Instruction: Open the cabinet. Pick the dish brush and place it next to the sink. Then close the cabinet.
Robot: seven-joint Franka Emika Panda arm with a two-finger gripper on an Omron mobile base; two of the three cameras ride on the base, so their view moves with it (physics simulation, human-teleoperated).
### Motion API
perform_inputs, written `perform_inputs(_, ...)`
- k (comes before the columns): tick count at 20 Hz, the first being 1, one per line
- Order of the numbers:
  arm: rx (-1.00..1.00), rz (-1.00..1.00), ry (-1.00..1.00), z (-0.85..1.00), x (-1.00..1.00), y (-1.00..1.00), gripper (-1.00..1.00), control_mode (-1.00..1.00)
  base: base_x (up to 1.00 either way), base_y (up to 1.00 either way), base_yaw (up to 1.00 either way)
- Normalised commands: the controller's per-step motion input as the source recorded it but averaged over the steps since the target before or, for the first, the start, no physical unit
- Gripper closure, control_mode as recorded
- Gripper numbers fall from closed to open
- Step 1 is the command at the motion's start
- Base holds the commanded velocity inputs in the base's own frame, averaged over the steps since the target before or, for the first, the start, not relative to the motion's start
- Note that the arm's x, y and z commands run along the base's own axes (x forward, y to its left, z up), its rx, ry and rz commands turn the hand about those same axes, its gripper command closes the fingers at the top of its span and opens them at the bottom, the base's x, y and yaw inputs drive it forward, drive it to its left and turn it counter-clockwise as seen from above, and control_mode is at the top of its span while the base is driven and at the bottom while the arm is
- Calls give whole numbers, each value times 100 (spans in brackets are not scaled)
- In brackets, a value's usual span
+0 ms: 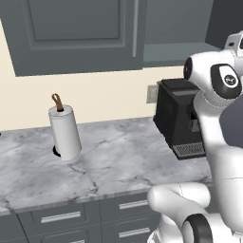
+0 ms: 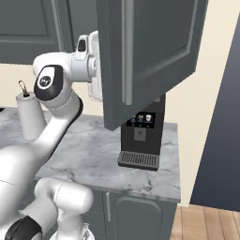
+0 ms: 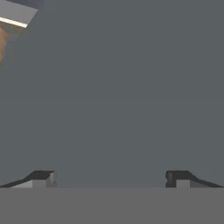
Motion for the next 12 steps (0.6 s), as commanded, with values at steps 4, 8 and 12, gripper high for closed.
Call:
perform_inputs(4,6,-3,0,0,-48,-36,-100,-100,0,0,0)
perform_inputs(8,12,1,-4,0,-38,2,-100,-100,0,0,0)
perform_inputs(12,30,11,-15,0,-58,48,-100,-100,0,0,0)
